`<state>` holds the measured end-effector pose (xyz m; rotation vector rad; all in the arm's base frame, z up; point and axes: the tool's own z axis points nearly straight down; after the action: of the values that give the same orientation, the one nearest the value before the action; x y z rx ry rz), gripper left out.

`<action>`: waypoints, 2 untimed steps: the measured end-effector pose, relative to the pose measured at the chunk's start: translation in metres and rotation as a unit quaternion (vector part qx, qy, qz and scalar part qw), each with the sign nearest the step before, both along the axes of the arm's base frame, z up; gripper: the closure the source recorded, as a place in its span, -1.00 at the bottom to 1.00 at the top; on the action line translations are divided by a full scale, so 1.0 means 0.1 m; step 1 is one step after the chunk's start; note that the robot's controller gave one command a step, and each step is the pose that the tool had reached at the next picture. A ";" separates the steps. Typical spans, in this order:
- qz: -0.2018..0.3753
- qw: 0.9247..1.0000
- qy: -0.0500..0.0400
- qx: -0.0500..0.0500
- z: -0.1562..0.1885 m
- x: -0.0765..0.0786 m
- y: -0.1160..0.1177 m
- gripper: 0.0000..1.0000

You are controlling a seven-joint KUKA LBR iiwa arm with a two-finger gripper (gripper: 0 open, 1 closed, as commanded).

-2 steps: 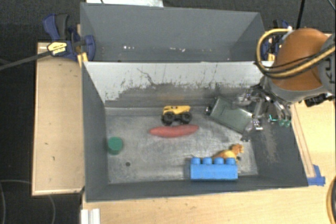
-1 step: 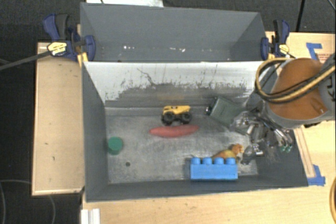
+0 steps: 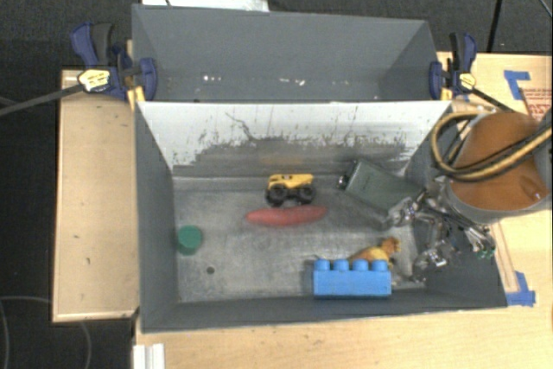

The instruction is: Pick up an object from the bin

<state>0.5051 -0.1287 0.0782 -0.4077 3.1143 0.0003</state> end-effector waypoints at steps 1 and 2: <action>0.009 1.000 -0.002 -0.001 -0.03 0.03 -0.05 -1.00; 0.116 0.993 -0.001 -0.001 -0.04 -0.10 -0.03 -1.00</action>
Offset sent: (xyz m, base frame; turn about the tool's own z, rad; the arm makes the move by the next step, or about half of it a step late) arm -0.0258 -0.0045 -0.0082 -0.4727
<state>0.4949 -0.1312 0.0741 -0.7648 3.0437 -0.0022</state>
